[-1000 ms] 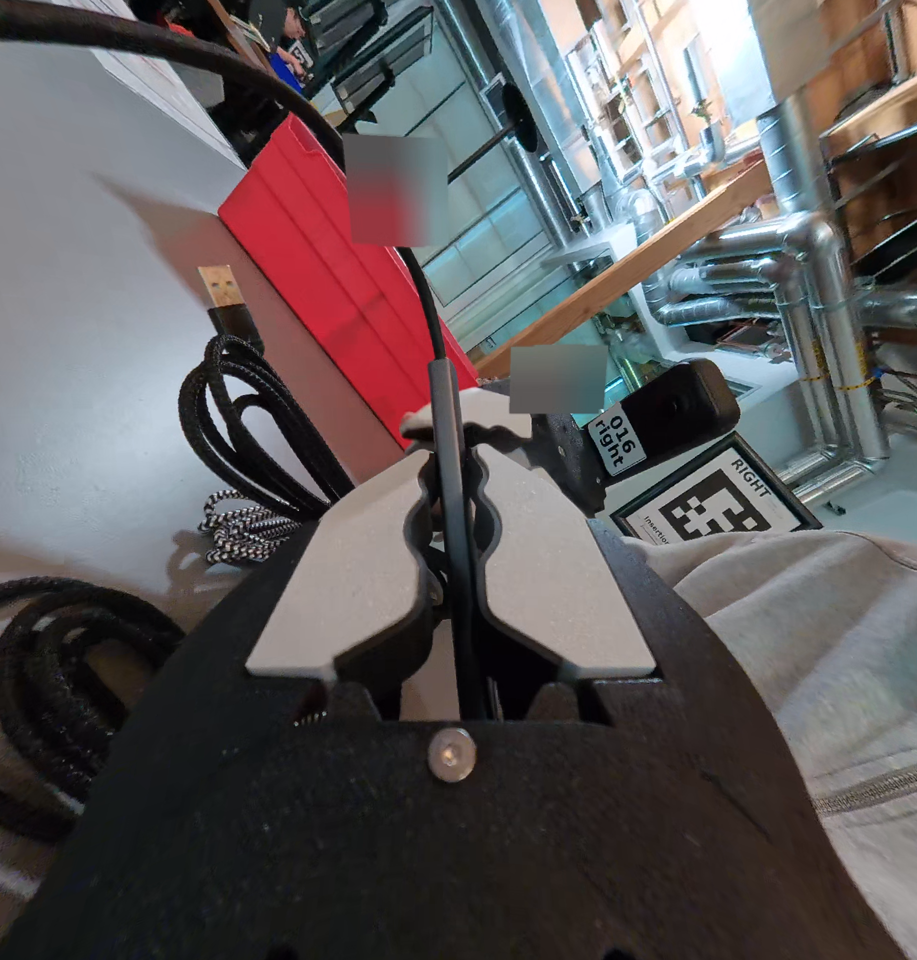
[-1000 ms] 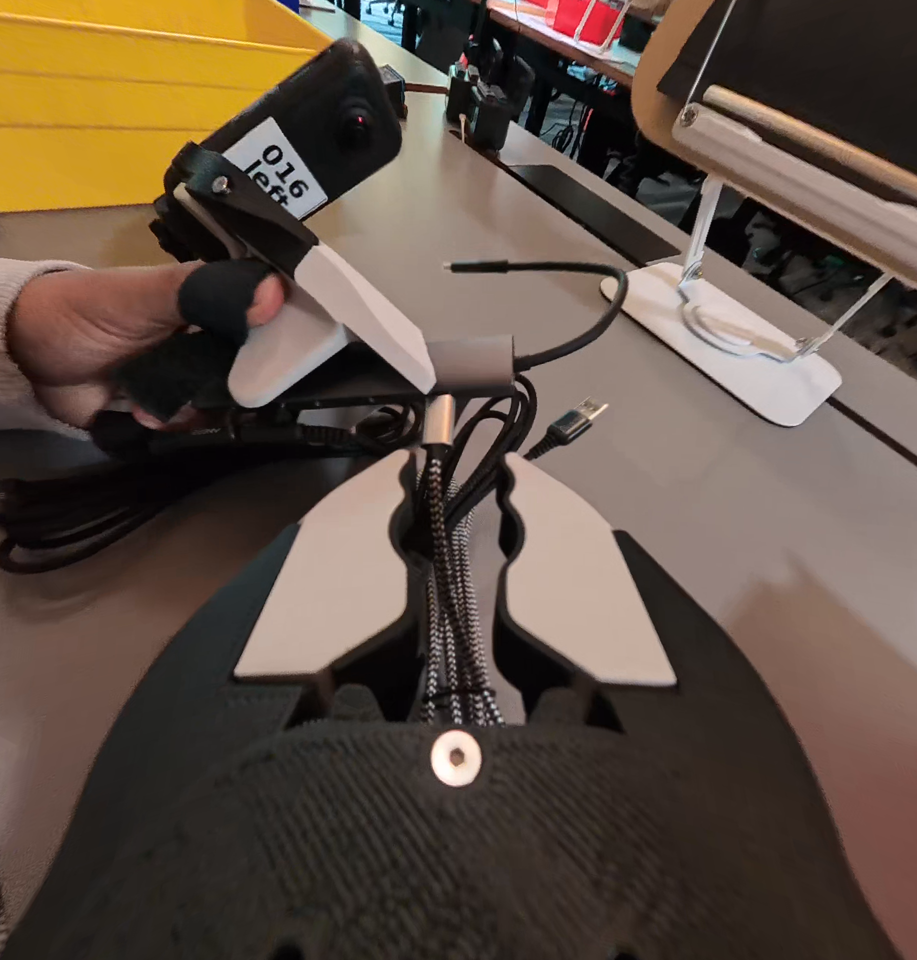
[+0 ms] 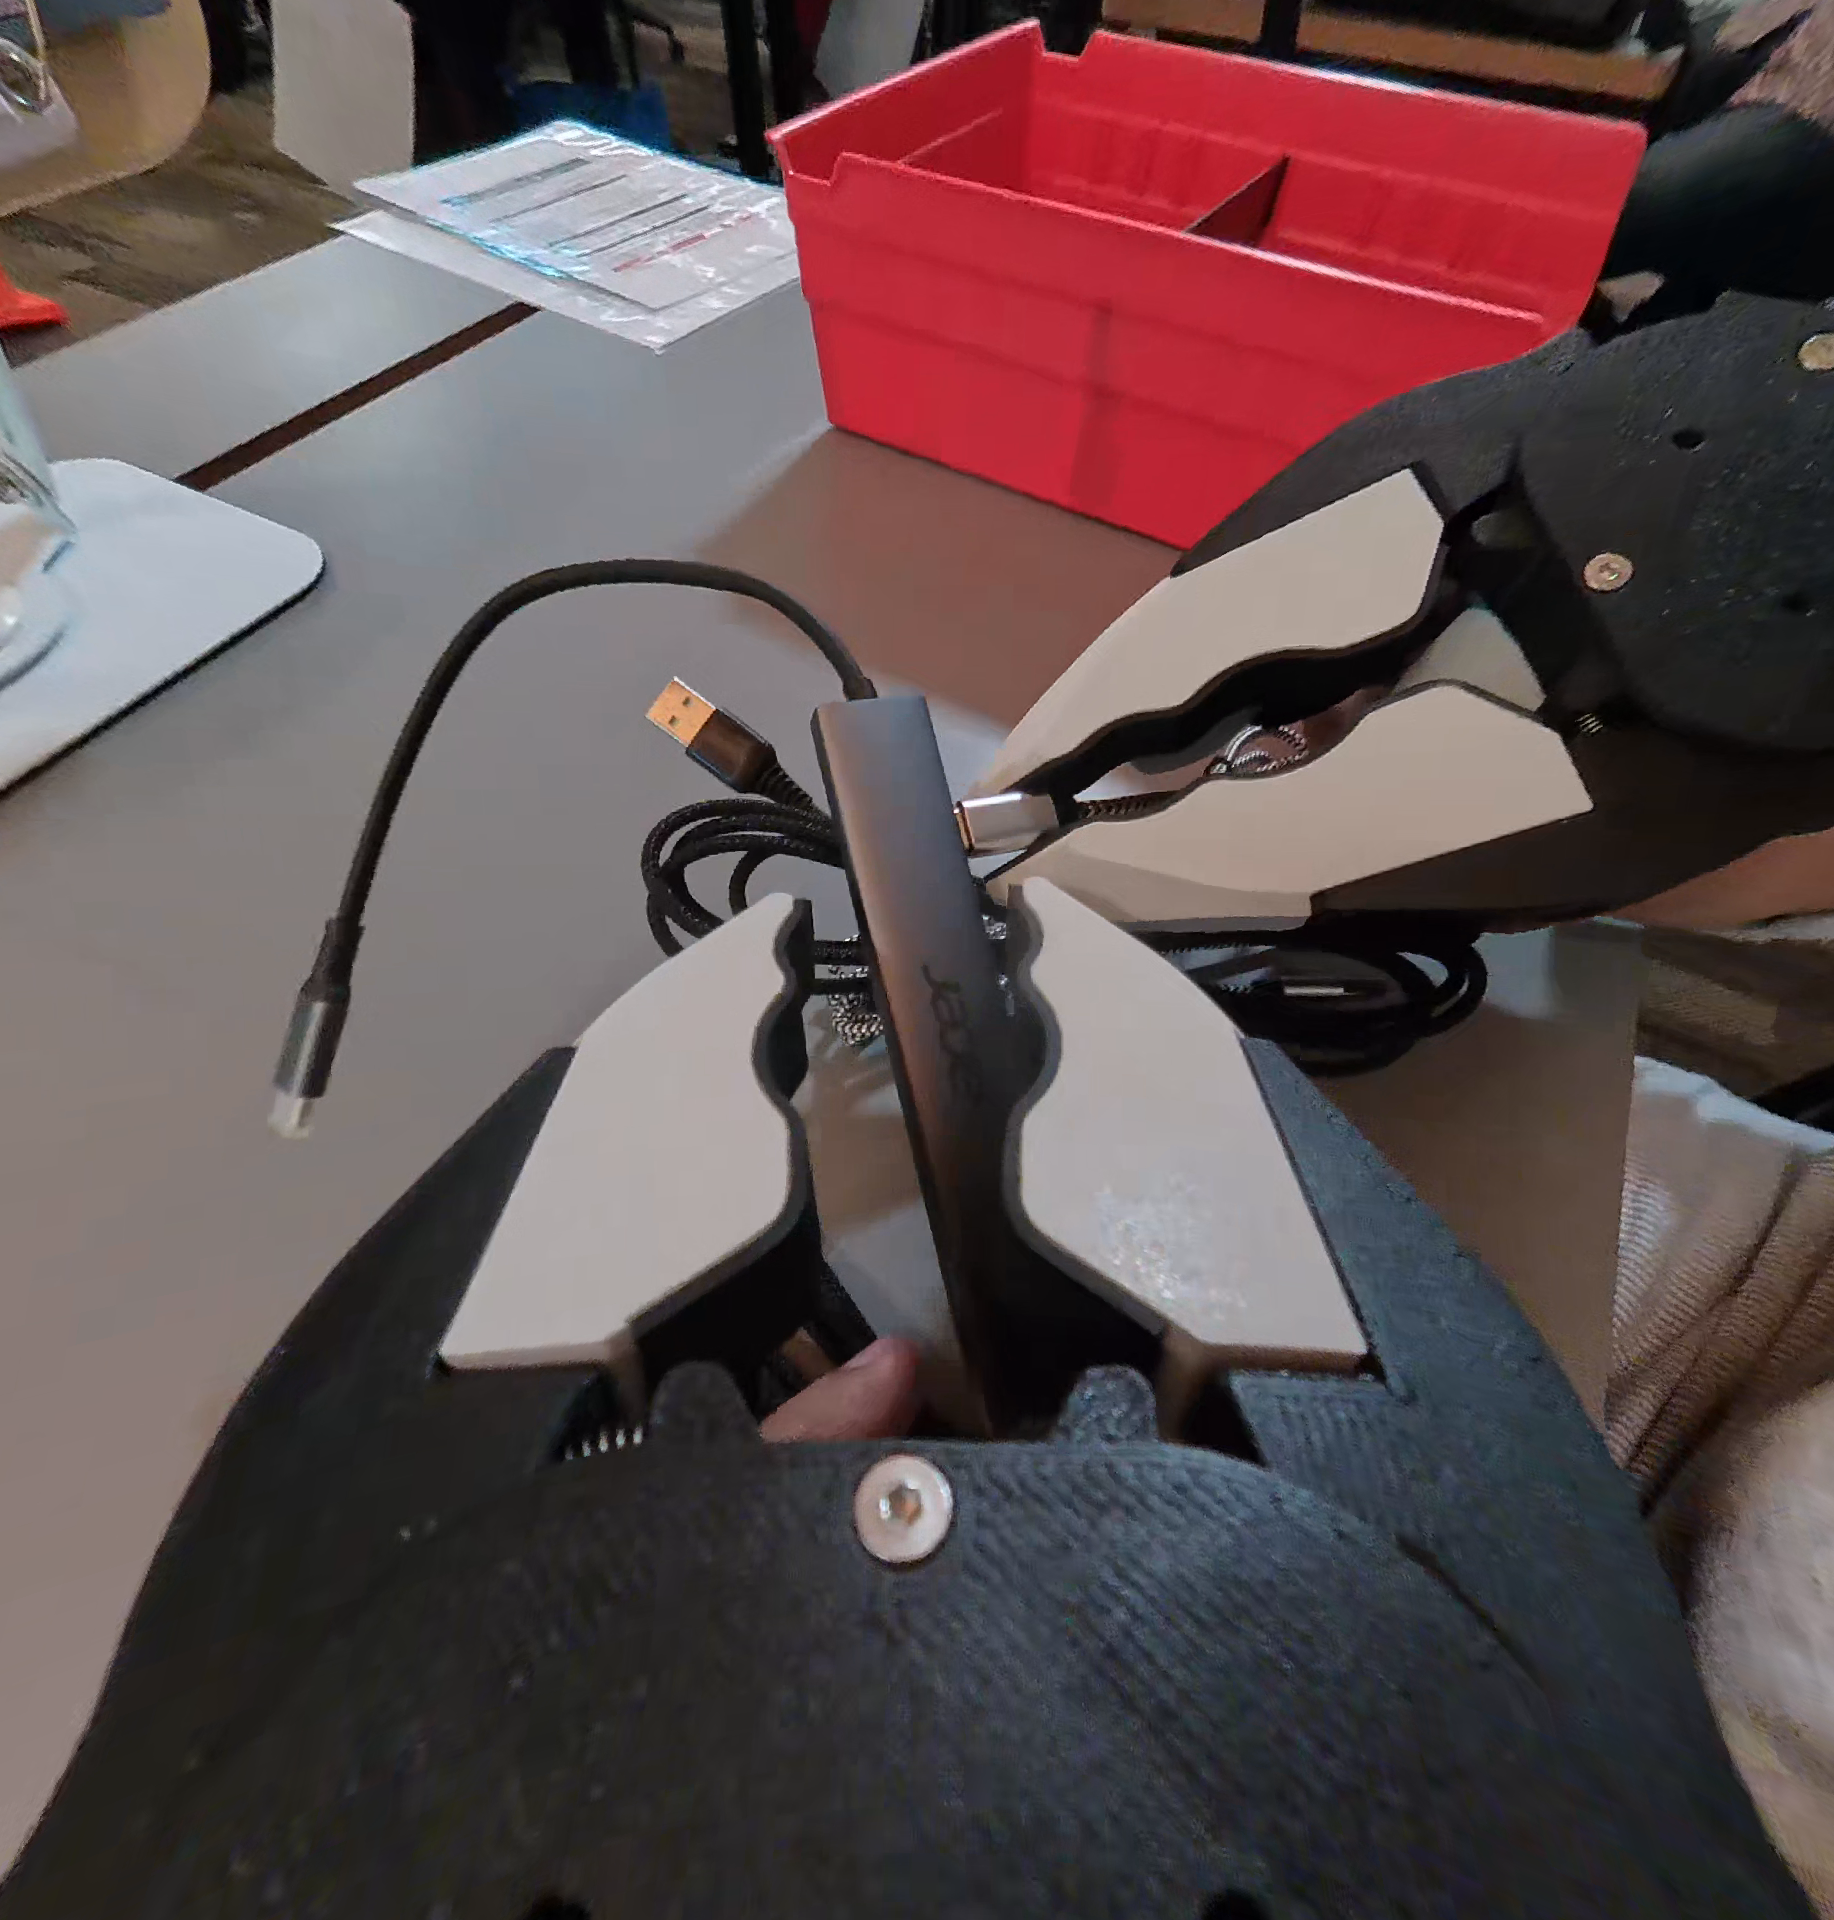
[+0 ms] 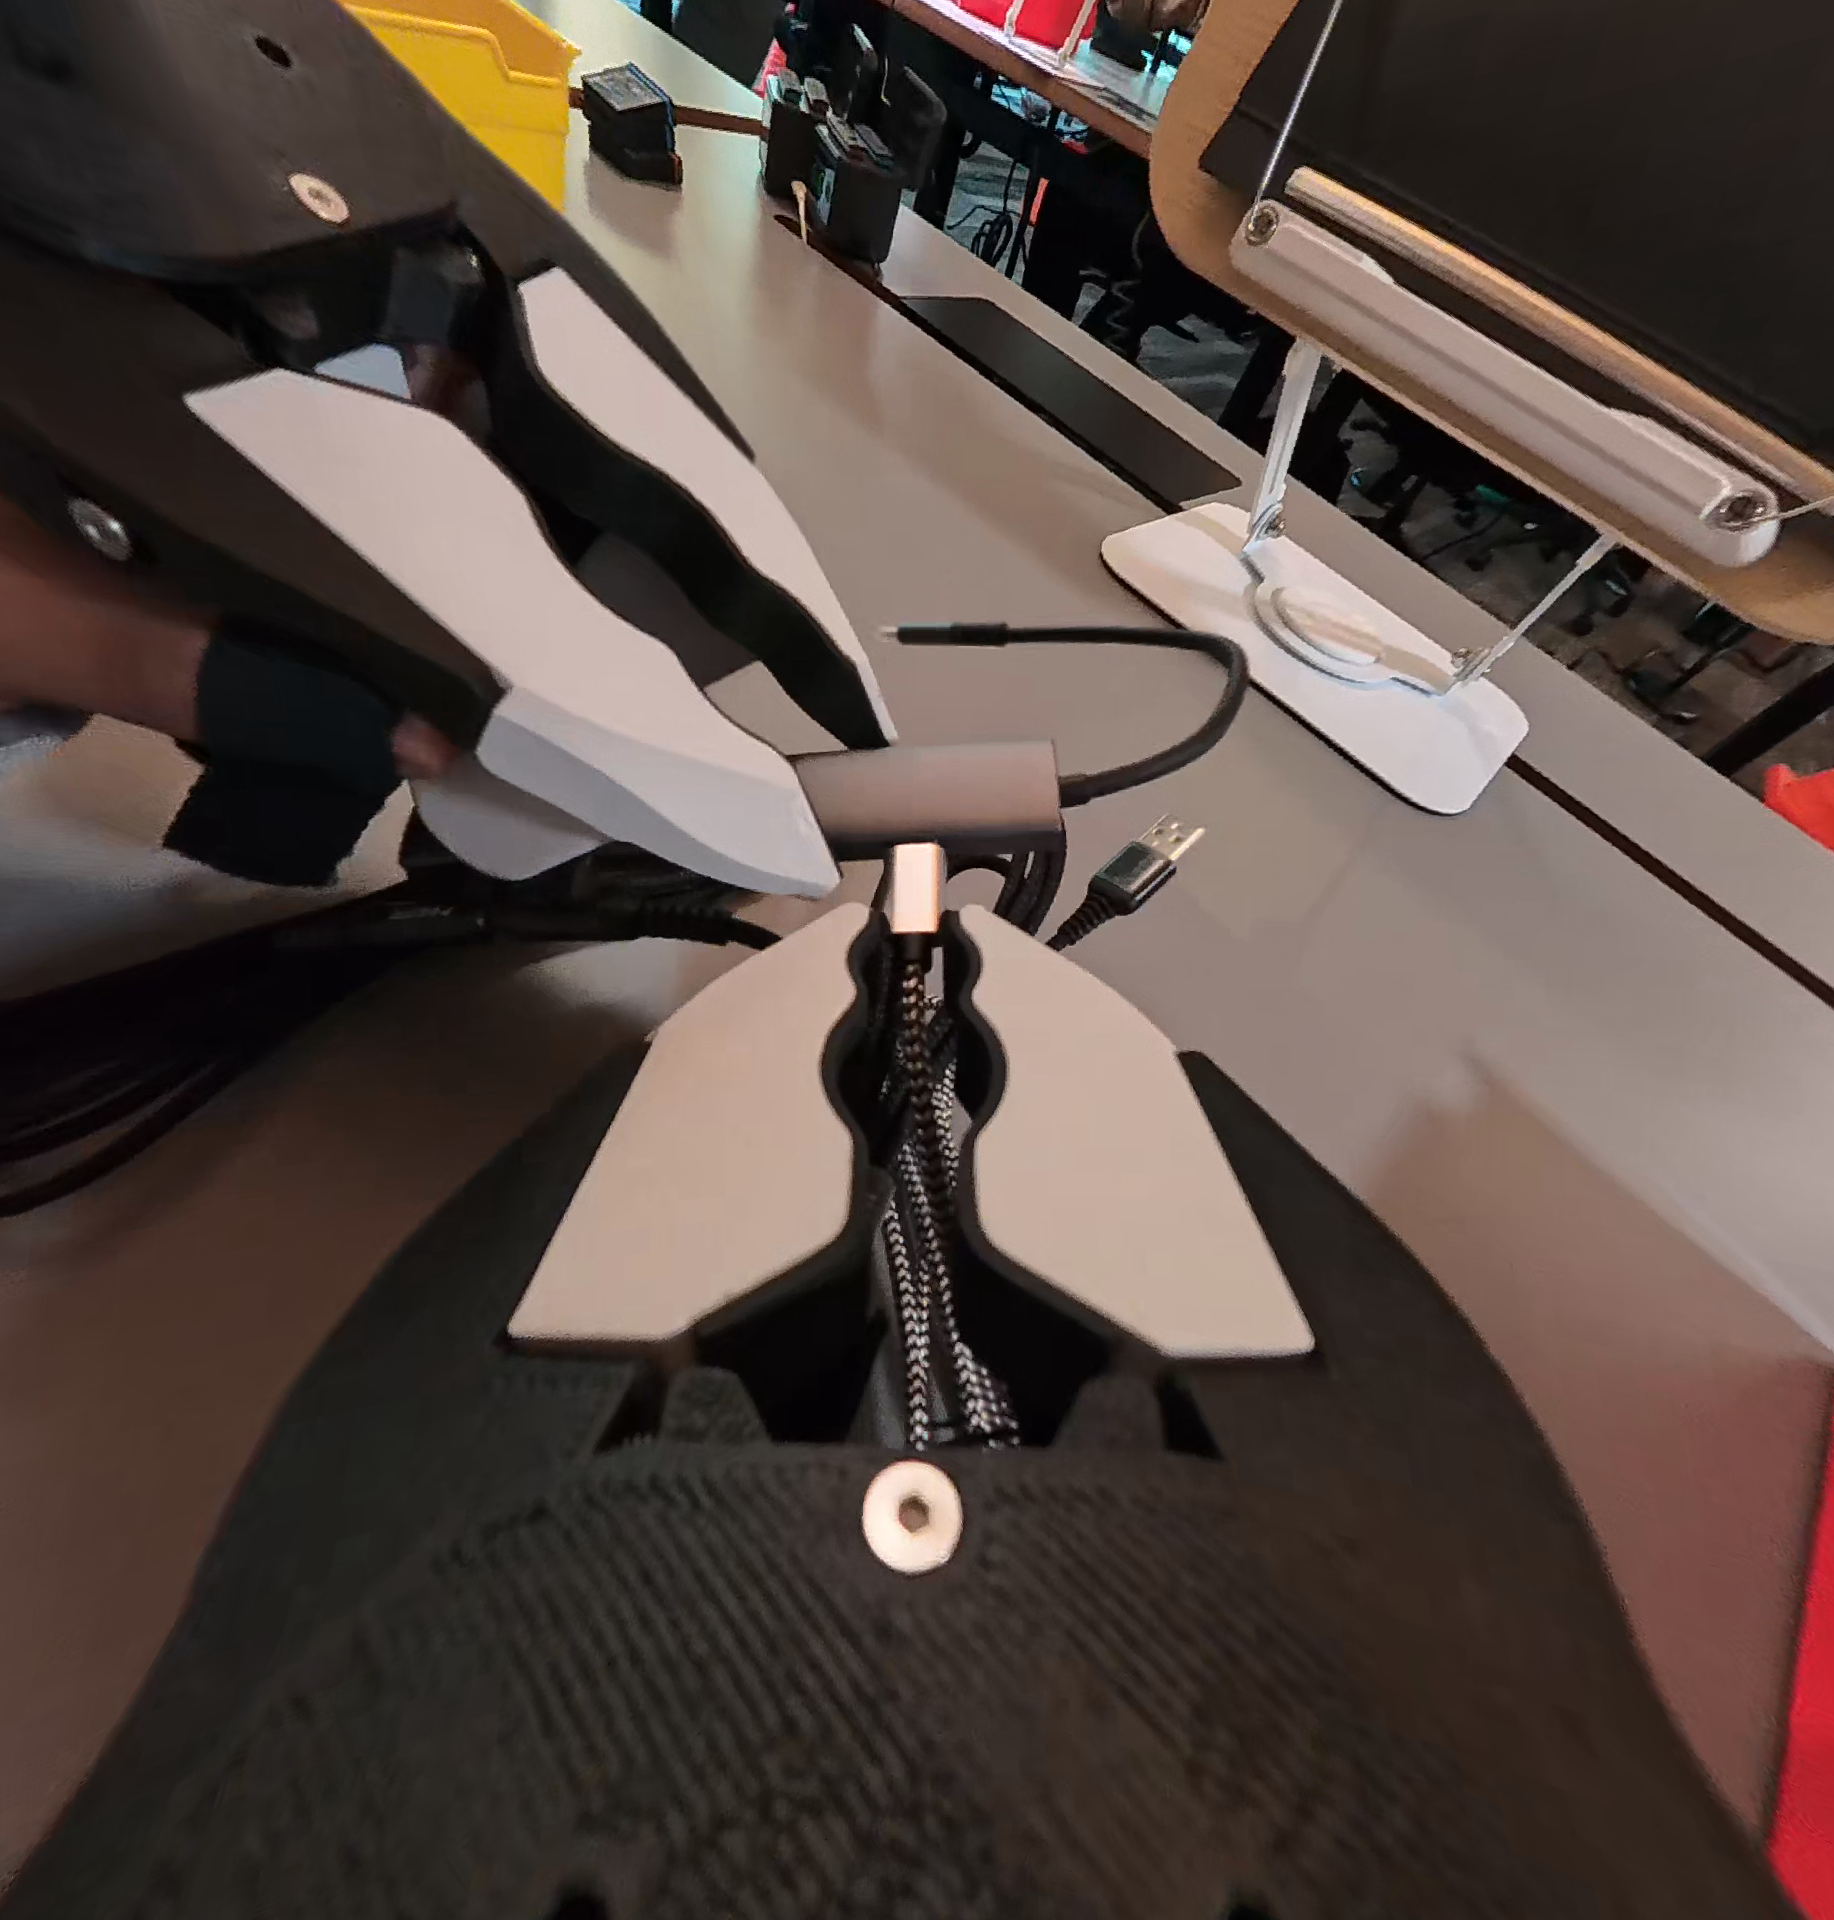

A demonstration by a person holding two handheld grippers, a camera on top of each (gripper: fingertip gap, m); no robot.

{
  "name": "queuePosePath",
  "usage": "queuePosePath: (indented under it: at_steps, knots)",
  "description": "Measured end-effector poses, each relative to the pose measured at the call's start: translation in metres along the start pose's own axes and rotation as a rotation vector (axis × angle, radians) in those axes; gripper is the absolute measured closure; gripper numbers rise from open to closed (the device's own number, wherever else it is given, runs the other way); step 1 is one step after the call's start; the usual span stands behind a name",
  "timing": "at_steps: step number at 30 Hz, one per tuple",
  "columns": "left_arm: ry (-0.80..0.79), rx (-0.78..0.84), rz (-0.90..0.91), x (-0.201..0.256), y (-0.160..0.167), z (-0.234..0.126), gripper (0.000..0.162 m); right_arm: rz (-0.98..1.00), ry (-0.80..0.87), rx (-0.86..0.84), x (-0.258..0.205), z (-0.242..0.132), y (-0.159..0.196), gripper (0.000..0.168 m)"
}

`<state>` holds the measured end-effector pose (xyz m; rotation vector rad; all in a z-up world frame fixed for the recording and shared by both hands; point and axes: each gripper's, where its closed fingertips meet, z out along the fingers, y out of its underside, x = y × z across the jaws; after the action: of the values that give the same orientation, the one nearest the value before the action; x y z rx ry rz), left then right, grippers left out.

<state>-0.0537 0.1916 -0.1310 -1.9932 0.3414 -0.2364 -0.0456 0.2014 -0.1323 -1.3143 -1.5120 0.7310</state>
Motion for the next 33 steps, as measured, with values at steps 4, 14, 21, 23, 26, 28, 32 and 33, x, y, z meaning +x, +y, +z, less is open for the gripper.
queuePosePath:
  at_steps: [4, 14, 21, 23, 26, 28, 32, 33]
  knots:
    - [-0.021, -0.042, 0.047, 0.000, 0.001, -0.001, 0.128, -0.025, 0.007, 0.007, -0.001, -0.001, -0.002, 0.158]
    - [-0.122, -0.140, 0.184, 0.003, 0.003, -0.001, 0.135, -0.139, 0.067, 0.042, -0.004, -0.007, -0.013, 0.158]
    - [-0.033, -0.085, 0.056, 0.005, 0.006, 0.000, 0.137, -0.146, 0.039, 0.029, -0.007, -0.007, -0.014, 0.158]
    - [-0.060, -0.084, 0.077, 0.003, 0.004, -0.003, 0.138, -0.110, 0.013, 0.032, -0.010, -0.009, -0.017, 0.158]
    - [-0.089, -0.040, 0.061, -0.003, -0.004, -0.008, 0.138, -0.088, -0.005, 0.043, -0.014, -0.011, -0.021, 0.158]
    - [-0.077, -0.043, 0.028, -0.005, -0.001, -0.008, 0.138, -0.121, 0.008, 0.025, -0.013, -0.009, -0.019, 0.159]
    - [-0.054, -0.058, -0.032, -0.007, 0.004, -0.004, 0.138, -0.134, 0.014, -0.009, -0.013, -0.006, -0.015, 0.163]
    - [-0.054, -0.061, -0.041, -0.007, 0.005, -0.003, 0.138, -0.140, 0.020, -0.020, -0.013, -0.006, -0.014, 0.164]
